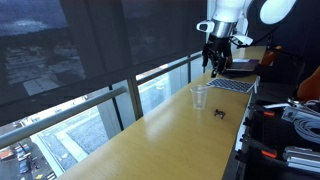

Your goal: Put the straw in the plastic cup

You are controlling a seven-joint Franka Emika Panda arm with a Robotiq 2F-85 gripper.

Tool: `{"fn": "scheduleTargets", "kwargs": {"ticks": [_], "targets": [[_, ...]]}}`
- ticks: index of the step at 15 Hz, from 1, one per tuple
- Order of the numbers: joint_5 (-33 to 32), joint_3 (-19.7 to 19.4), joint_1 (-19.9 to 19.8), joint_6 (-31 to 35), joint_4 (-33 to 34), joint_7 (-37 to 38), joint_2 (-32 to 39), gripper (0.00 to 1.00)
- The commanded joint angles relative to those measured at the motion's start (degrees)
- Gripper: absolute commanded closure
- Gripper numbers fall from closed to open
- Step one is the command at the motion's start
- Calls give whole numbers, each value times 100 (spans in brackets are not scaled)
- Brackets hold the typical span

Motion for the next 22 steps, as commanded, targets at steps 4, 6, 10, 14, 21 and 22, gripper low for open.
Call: {"fn": "scheduleTargets", "kwargs": {"ticks": [4,6,10,14,21,22], "targets": [[-48,129,139,171,-244,175,38,0],[-93,139,138,188,-304,212,80,0],[-114,77,74,198,-316,180,170,0],[-170,15,4,203,-226,99,217,0],[-114,-68,-75,198,82,62,358,0],[-108,-60,-74,197,102,73,368,0]]}}
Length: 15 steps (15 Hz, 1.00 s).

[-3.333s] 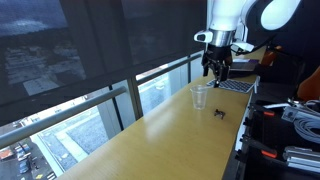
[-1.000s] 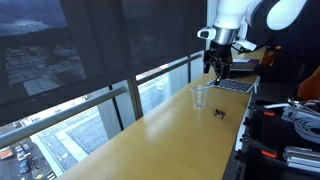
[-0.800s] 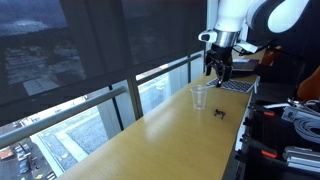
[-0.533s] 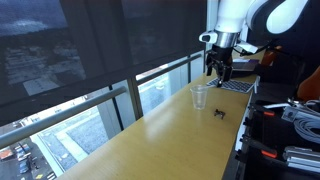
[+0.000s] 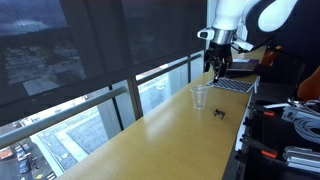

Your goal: Put the straw in the plastic cup

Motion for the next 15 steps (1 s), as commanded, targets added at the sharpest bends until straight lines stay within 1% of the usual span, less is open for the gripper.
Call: {"fn": "scheduleTargets", "kwargs": {"ticks": [1,11,15], "targets": [[-89,-23,-4,138,125,-14,95,0],[-141,197,244,133,-13,135,-50,0],[-264,160,219,212,-68,178,78,0]]}}
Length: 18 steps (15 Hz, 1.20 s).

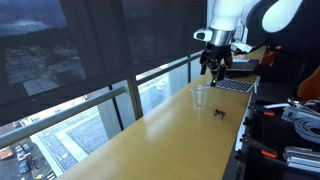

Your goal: Put the straw in the plastic cup

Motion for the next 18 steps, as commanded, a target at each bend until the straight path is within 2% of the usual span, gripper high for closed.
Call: {"fn": "scheduleTargets", "kwargs": {"ticks": [1,18], "targets": [[-268,-50,-38,205,-72,150,80,0],[-255,-221,-187,154,108,116,159,0]]}}
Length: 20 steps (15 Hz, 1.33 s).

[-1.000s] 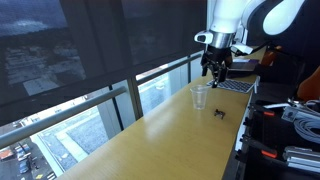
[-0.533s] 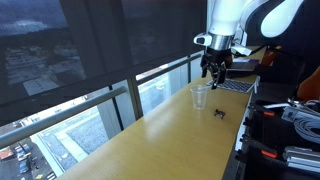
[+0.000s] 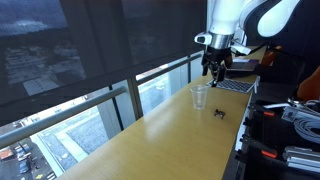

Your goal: Put the straw in the plastic cup

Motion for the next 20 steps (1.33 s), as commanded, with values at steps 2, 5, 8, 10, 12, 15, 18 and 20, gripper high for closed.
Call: {"fn": "scheduleTargets", "kwargs": {"ticks": [2,5,8,10,12,15,18,20], "targets": [[-79,-123,-126,113,87,-47,-72,0],[-24,-193,-213,86,244,-139,-89,0],[25,-275,-321,68,403,-241,-91,0],[56,-333,-401,59,518,-315,-86,0],[67,-403,-474,50,644,-380,-79,0],[234,-478,-576,-2,836,-547,-98,0],[417,-425,-545,-14,872,-572,-168,0],[523,-372,-490,-3,852,-562,-167,0]]}}
